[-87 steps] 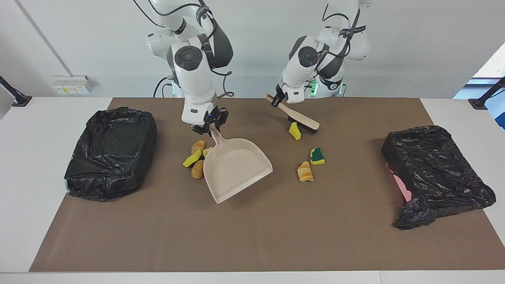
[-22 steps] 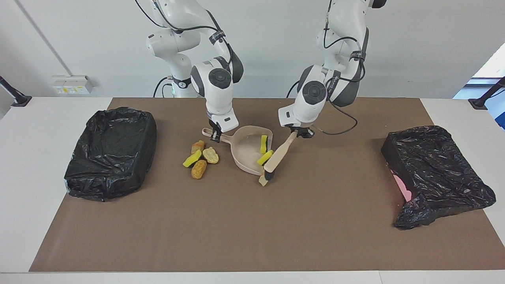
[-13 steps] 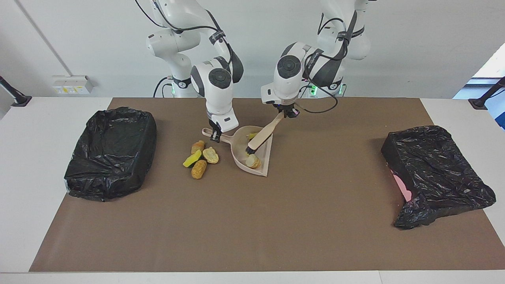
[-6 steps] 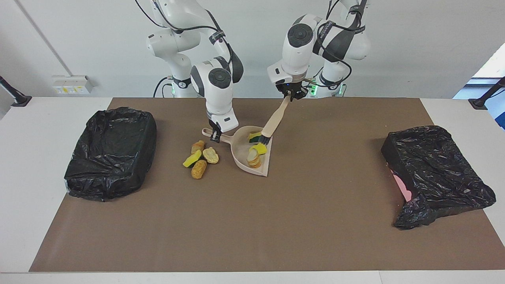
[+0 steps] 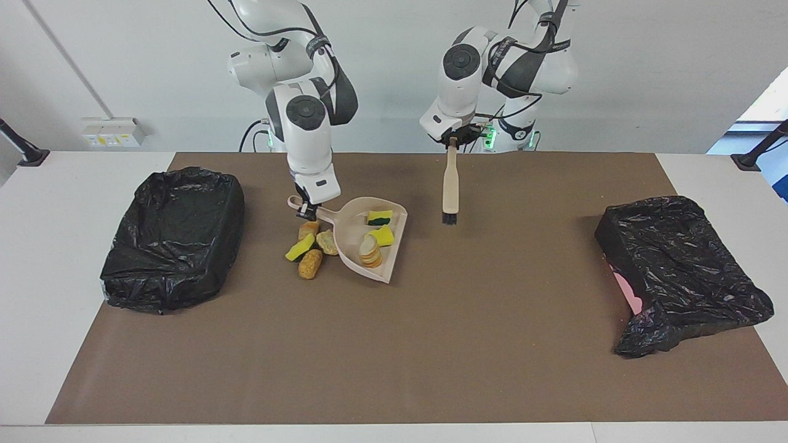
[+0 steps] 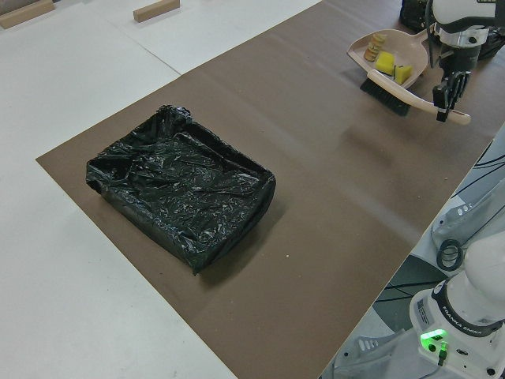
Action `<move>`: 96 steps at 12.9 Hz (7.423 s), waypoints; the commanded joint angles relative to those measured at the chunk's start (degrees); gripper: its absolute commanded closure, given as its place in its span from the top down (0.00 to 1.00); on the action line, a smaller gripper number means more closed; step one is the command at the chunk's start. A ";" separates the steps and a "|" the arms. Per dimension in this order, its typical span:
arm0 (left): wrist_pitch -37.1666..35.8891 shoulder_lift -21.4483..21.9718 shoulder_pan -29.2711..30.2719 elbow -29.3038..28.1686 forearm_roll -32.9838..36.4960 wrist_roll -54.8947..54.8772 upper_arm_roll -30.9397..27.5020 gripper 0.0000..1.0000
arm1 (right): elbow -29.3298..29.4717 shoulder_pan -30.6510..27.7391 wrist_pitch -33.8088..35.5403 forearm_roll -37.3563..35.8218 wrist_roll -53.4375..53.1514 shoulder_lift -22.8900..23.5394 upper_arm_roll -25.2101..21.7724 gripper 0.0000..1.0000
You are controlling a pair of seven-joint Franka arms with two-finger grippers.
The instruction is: Sweep and dump trash in bin
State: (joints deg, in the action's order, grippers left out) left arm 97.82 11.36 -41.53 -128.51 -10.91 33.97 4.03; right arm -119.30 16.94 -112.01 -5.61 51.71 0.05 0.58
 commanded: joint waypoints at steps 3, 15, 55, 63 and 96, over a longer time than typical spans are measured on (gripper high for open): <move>11.58 6.48 -11.70 -13.15 -6.13 8.02 -0.60 0.00 | 4.68 -13.74 8.81 0.08 11.28 -8.13 0.12 0.00; 21.18 3.76 -17.98 -18.09 -10.89 14.20 -0.78 0.00 | 7.07 -40.58 1.72 -16.76 39.94 -6.74 -2.34 0.00; -8.33 -5.64 36.76 37.35 10.38 -35.62 -1.75 1.00 | 7.59 -23.38 7.16 -16.38 -9.09 -12.56 8.11 0.00; -21.09 -14.17 39.51 54.42 10.12 -40.91 -2.62 1.00 | 18.38 -2.19 5.84 -2.95 -70.88 8.35 8.21 0.00; -20.83 -8.46 37.84 48.09 10.29 -41.97 -6.31 1.00 | -7.94 26.38 -12.40 22.93 -95.99 -2.61 10.84 1.00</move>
State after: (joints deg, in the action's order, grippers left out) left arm 77.04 1.54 -2.77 -78.84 -1.26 -7.76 -1.48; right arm -121.14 40.92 -118.08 15.74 -42.78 -0.98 11.50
